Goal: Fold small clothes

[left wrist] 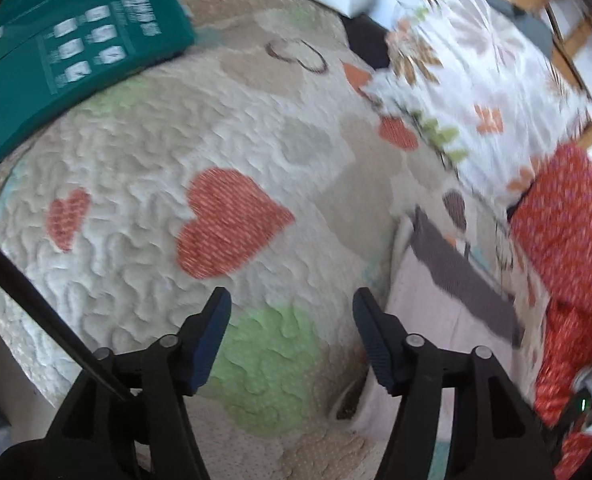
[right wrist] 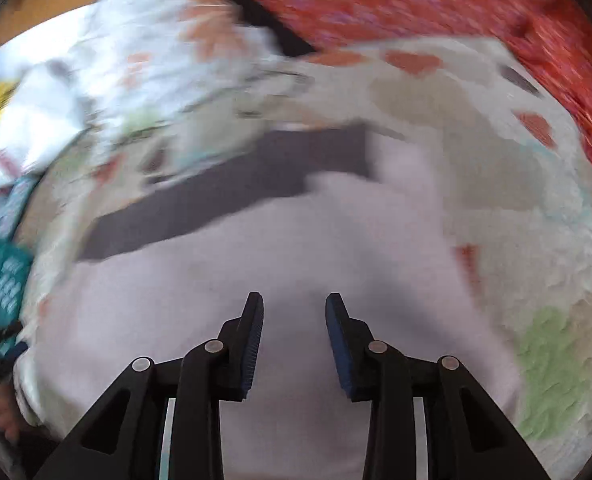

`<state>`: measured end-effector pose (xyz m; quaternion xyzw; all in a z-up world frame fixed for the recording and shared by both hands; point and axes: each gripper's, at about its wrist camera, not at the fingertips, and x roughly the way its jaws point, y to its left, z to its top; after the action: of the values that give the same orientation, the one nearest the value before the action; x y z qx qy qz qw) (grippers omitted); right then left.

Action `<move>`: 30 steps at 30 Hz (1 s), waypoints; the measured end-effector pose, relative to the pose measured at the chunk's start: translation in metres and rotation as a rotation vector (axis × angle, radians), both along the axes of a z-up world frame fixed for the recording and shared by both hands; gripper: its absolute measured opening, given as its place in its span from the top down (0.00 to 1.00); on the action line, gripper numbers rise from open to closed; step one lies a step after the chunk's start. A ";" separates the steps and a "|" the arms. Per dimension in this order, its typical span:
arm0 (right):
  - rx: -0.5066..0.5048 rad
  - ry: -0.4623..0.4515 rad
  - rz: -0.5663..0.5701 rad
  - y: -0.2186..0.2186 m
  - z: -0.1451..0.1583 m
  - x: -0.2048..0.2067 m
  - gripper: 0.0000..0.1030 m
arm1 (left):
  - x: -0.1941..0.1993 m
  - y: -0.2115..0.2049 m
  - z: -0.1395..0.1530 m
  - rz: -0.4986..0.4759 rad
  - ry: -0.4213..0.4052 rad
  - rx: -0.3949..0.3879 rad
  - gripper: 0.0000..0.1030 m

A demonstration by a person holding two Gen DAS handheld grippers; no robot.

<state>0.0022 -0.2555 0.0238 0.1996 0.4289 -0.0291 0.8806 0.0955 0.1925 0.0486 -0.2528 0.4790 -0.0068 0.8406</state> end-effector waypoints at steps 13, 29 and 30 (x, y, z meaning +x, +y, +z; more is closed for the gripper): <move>-0.589 -0.114 0.740 0.276 -0.023 -0.020 0.41 | -0.018 0.078 0.006 0.215 -0.032 -0.059 0.37; -0.252 -0.195 0.367 0.185 0.052 0.021 0.84 | -0.015 0.060 0.002 0.200 -0.019 -0.036 0.37; -0.209 -0.208 0.303 0.156 0.061 0.016 0.85 | -0.015 0.056 0.002 0.192 -0.020 -0.032 0.37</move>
<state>0.0178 -0.0993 0.0851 0.0424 0.3553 0.0801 0.9304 0.0810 0.2482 0.0503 -0.3110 0.4441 0.0637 0.8379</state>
